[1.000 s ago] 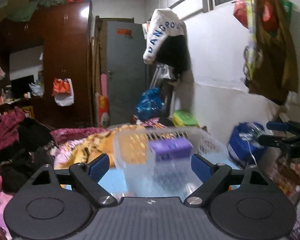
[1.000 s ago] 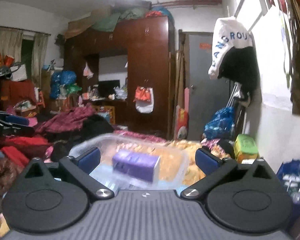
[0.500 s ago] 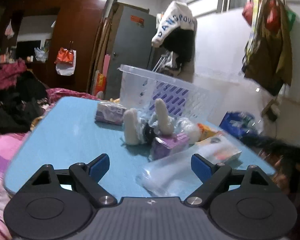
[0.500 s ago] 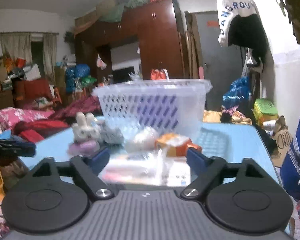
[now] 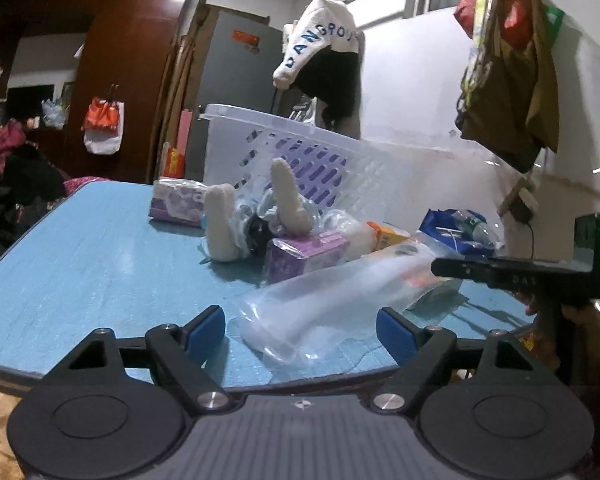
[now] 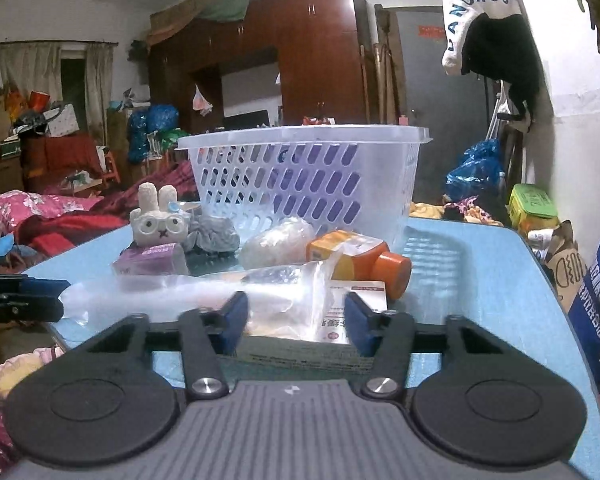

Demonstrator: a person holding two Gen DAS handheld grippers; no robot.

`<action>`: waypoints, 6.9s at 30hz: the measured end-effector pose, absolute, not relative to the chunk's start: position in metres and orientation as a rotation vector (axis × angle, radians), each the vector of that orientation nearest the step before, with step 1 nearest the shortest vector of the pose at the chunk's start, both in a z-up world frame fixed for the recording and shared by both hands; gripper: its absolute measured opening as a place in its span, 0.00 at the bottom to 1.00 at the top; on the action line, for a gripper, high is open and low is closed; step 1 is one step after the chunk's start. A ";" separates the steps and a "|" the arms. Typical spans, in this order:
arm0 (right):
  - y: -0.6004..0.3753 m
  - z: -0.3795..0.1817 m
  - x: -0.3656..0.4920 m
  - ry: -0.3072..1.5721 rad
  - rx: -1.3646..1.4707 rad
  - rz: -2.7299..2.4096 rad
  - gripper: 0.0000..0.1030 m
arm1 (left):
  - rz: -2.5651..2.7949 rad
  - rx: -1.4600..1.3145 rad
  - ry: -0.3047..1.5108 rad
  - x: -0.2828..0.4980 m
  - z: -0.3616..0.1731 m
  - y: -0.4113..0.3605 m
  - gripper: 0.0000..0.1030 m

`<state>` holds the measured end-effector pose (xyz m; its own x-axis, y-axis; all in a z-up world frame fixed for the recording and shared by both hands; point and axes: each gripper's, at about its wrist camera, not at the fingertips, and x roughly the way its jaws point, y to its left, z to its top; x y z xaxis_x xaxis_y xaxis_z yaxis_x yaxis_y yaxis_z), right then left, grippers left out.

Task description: Organize objects

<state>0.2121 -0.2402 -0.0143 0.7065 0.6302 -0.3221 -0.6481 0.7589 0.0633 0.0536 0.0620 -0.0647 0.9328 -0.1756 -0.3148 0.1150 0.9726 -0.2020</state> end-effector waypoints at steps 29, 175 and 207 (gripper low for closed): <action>-0.262 -0.013 0.202 0.261 -0.078 0.764 0.13 | -0.107 -0.034 0.227 0.048 -0.066 0.049 0.22; -0.213 0.161 0.230 -0.058 0.008 0.763 0.16 | -0.241 -0.046 -0.035 0.149 0.151 0.016 0.14; -0.187 0.112 0.336 0.451 0.000 0.642 0.16 | -0.159 -0.144 0.480 0.308 0.101 0.035 0.14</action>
<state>0.3358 -0.1871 0.1117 0.7080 0.5779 -0.4059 -0.5781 0.8044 0.1369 0.3084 0.0353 0.1010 0.8750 -0.1852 -0.4474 0.1174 0.9776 -0.1749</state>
